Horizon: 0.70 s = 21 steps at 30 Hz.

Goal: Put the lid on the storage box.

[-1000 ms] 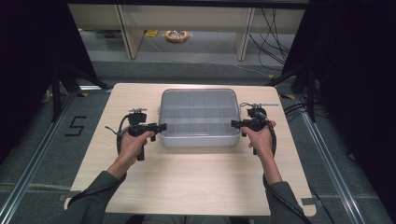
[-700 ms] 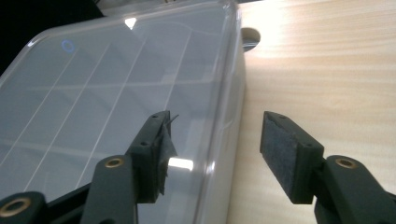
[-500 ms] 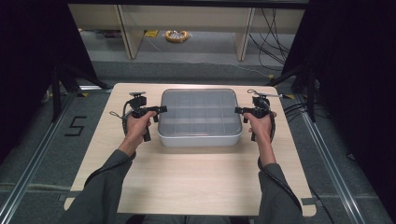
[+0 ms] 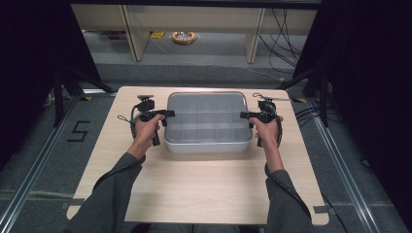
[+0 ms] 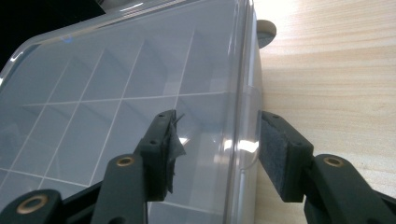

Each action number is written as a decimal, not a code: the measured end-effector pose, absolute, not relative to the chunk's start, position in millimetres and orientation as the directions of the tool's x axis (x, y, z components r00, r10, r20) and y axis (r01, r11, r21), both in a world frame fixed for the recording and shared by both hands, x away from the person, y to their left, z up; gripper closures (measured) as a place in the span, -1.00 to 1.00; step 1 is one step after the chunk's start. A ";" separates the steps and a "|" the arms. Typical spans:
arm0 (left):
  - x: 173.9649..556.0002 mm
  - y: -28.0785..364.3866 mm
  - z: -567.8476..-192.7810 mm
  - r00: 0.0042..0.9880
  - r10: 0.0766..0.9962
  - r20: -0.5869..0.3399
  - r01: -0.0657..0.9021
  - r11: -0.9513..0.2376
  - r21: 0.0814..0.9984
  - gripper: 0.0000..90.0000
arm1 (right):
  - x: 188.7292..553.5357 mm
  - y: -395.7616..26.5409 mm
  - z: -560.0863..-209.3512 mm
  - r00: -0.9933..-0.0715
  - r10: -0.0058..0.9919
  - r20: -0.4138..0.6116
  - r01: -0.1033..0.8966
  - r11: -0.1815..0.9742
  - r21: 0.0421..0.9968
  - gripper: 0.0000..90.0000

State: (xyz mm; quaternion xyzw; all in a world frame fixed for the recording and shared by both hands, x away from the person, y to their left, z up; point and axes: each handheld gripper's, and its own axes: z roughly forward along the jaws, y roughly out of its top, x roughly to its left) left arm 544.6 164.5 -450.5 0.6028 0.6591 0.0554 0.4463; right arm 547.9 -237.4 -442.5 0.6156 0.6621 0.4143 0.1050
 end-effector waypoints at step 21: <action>540.7 161.4 -423.9 0.082 0.863 -0.498 0.783 0.253 0.568 0.25 | 541.6 -229.9 -419.5 -0.151 0.915 0.374 0.754 -0.138 0.642 0.16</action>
